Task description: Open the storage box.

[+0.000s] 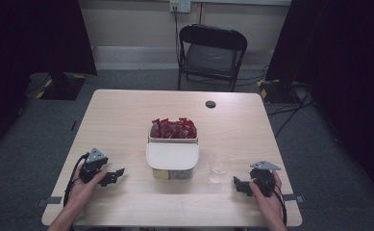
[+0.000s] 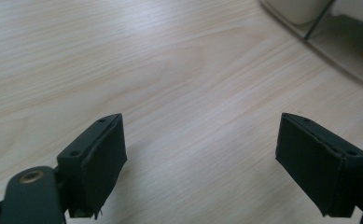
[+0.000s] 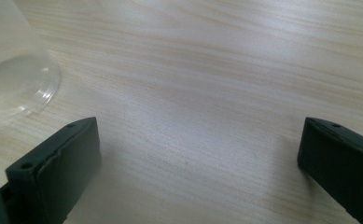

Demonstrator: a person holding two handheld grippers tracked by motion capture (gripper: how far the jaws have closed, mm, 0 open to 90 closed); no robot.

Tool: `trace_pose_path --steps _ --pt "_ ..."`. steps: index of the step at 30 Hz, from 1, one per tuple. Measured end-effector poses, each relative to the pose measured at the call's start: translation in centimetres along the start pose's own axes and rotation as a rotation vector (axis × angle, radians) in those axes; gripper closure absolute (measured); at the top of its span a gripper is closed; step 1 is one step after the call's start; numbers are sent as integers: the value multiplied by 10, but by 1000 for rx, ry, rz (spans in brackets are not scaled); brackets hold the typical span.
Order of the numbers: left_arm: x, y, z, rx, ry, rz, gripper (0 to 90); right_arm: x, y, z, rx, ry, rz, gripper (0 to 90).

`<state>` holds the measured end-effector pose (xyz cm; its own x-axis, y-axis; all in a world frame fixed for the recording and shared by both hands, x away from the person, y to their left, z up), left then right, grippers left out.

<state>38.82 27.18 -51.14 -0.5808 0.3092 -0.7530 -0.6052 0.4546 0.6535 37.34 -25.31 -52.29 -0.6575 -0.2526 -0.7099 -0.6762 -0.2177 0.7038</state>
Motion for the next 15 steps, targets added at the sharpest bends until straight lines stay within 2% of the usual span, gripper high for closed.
trace_pose_path --steps 2,5,7,11,15 --pt "-3 -1 -4 17 -19 2 159 0 0 0 0 0 0 0" --pt "-7 -1 -11 26 -79 -8 163 0 0 0 1 -1 1 0" --pt "-9 -1 -18 57 -99 -21 163 0 0 0 -1 -1 0 0" --pt "-15 1 -31 93 -115 -30 163 1 1 0 0 0 -1 0" --pt "-18 0 -41 131 -114 -42 163 1 1 0 0 0 -2 0"
Point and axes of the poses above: each handheld gripper's, and its own axes: y roughly backward along the jaws, x roughly out of its underside, z roughly to its left, the point moved 3 cm from there along -y, roughly forward along the jaws, and after that the axes turned 1 degree about x, right-handed, at the moved point
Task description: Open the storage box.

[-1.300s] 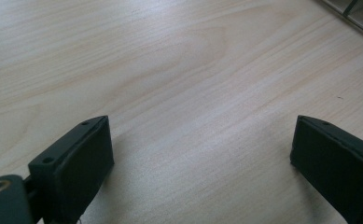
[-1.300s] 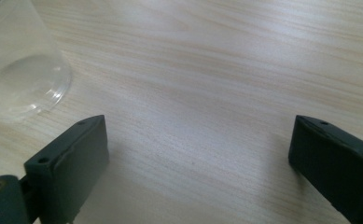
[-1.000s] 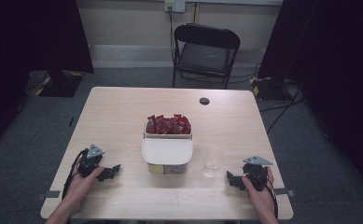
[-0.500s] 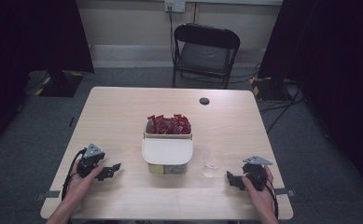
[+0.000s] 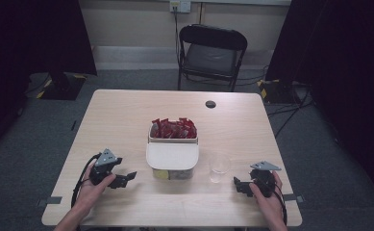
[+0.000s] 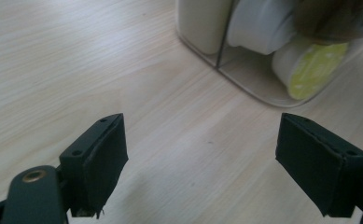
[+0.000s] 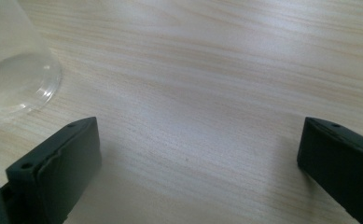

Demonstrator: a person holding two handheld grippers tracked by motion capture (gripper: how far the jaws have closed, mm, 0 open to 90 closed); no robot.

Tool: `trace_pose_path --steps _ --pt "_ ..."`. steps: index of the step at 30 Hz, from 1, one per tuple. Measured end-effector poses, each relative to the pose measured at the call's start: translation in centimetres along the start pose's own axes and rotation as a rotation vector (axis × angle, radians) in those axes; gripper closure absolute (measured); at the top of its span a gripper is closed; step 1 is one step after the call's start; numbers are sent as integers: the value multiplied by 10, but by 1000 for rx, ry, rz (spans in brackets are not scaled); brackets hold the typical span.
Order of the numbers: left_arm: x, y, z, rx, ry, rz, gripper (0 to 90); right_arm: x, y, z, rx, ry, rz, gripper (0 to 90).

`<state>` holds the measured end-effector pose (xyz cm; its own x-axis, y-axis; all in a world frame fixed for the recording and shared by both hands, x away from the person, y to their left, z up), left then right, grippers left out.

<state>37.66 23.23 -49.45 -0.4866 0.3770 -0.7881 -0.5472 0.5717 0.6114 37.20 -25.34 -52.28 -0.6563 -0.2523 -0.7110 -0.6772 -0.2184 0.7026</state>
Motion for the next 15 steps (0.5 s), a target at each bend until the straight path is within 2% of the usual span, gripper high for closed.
trace_pose_path --steps 4,5,7,13,15 --pt "-4 -3 -6 29 -23 1 163 0 0 0 -1 0 0 0" --pt "-4 -3 -7 37 -18 -2 162 0 0 0 -1 0 0 0" --pt "-7 -3 -11 80 -15 -31 159 0 0 0 -1 0 0 0" --pt "-13 -4 -17 106 -27 -37 158 0 0 0 -1 1 0 0" --pt "-17 -3 -18 112 -49 -35 160 0 0 0 -1 0 0 0"
Point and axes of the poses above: each handheld gripper's, and its own axes: y roughly backward along the jaws, x roughly out of its underside, z roughly to its left, the point moved 3 cm from there along -y, roughly forward along the jaws, and after that the axes turned 1 degree about x, right-handed, at the moved point
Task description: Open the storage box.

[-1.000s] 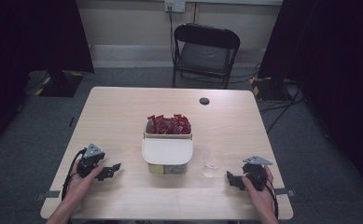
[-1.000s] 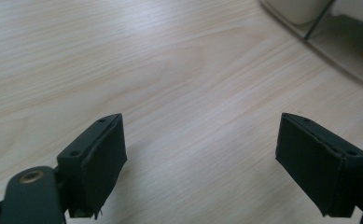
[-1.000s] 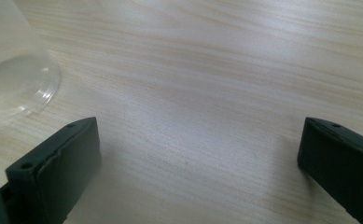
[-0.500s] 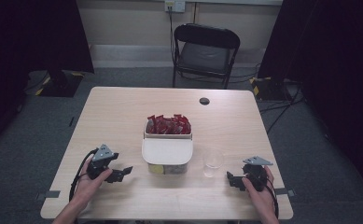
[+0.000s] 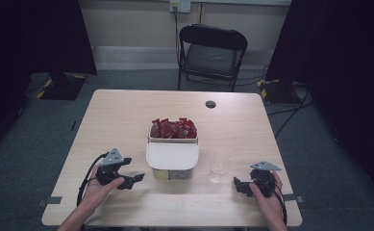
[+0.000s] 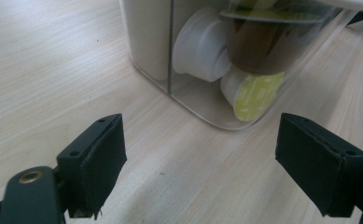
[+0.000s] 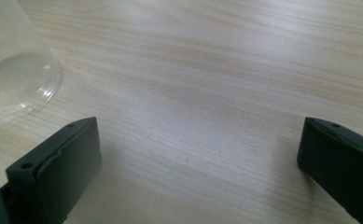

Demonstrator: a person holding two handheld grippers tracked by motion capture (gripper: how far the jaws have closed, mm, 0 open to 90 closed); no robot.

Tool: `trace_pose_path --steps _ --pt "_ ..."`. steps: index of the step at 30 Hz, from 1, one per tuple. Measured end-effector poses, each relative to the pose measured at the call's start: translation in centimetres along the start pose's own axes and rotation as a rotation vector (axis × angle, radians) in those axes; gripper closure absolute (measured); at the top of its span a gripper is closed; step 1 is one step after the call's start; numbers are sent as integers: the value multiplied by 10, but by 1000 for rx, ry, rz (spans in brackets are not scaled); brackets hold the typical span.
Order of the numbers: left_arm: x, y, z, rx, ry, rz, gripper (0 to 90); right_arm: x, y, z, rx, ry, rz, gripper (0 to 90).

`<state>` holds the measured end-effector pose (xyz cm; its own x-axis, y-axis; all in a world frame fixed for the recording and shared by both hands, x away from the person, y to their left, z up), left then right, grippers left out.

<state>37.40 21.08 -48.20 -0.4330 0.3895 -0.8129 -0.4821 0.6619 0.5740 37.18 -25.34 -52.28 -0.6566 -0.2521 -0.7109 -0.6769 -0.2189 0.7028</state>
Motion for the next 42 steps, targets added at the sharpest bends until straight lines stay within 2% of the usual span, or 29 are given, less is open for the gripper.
trace_pose_path --steps 2,4,5,9,12,15,16,17,22,24,25,28,35,42 --pt "-3 1 -1 5 -15 0 182 0 0 0 0 1 0 0" --pt "-4 1 -2 14 -3 -7 185 0 0 0 0 1 0 0" --pt "-6 1 -2 18 -15 -4 185 0 0 0 0 0 0 0" --pt "-14 0 -8 43 -15 -17 178 0 0 0 0 1 0 0" --pt "-20 -4 -10 46 -38 -31 178 0 0 0 0 1 0 0" --pt "-23 -7 -10 56 -24 -31 177 0 0 0 0 0 0 0" --pt "-24 -7 -8 46 -47 -24 177 0 0 0 0 0 0 0" --pt "-25 -7 -9 51 -33 -30 177 0 0 0 0 1 0 0" --pt "-28 -7 -10 57 -41 -36 177 0 0 0 0 3 -1 0" --pt "-30 -7 -12 94 6 -54 177 0 0 0 0 3 -1 0" --pt "-32 -7 -11 100 11 -59 177 0 0 0 0 0 0 0" --pt "-34 -8 -10 84 3 -58 177 0 0 0 0 1 0 0" --pt "-35 -4 -4 70 24 -72 177 0 0 0 0 1 0 0" --pt "-36 -3 -2 71 22 -70 176 0 0 0 0 0 0 0"
Point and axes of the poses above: each handheld gripper's, and its own axes: y roughly backward along the jaws, x roughly out of its underside, z roughly to its left, the point moved 3 cm from there along -y, roughly forward along the jaws, and after that the axes turned 1 degree about x, right-handed, at the moved point
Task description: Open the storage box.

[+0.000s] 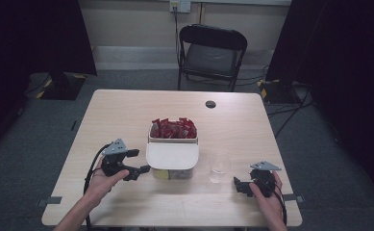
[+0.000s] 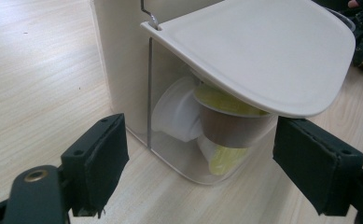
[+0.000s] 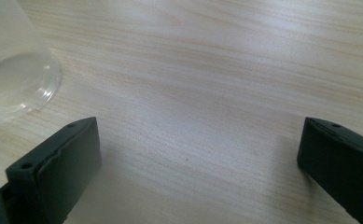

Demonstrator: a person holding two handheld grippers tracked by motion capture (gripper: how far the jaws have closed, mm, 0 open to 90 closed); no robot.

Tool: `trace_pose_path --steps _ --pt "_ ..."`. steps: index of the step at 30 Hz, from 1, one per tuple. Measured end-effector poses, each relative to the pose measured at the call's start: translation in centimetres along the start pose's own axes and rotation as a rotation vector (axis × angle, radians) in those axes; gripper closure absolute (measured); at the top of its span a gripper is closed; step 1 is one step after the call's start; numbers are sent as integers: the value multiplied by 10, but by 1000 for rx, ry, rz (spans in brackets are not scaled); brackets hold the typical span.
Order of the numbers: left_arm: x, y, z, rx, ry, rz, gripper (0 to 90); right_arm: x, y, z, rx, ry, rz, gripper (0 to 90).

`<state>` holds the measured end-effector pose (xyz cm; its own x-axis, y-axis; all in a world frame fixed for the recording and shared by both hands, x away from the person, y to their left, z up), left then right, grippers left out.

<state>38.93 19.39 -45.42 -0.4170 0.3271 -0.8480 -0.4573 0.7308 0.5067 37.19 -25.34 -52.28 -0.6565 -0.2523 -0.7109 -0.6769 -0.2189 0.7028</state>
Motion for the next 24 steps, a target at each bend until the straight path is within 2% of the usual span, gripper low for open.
trace_pose_path --steps 2,4,11,13,16,18,20,24 --pt "-3 -2 0 15 5 10 158 0 0 0 0 0 0 0" --pt "-9 -3 -2 27 7 -9 161 0 0 0 0 0 0 0" --pt "-13 -2 -1 24 -1 -15 165 0 0 0 0 0 0 0" --pt "-15 -2 -1 20 8 -17 164 0 0 0 0 0 0 0" --pt "-19 -2 -1 22 0 -19 170 0 0 0 0 0 0 0" --pt "-21 -1 0 15 -22 -13 165 0 0 0 0 0 0 0" --pt "-22 0 0 19 -12 -23 165 0 0 0 0 0 0 0" --pt "-26 0 0 14 -22 -18 165 0 0 0 0 0 0 0"
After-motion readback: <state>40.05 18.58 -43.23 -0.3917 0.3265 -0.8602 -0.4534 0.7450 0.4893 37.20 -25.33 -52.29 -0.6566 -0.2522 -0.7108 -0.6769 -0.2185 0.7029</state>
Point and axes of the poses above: each handheld gripper's, and its own axes: y roughly backward along the jaws, x roughly out of its underside, z roughly to its left, the point moved 3 cm from there along -y, roughly forward along the jaws, and after that the axes turned 1 degree about x, right-handed, at the moved point
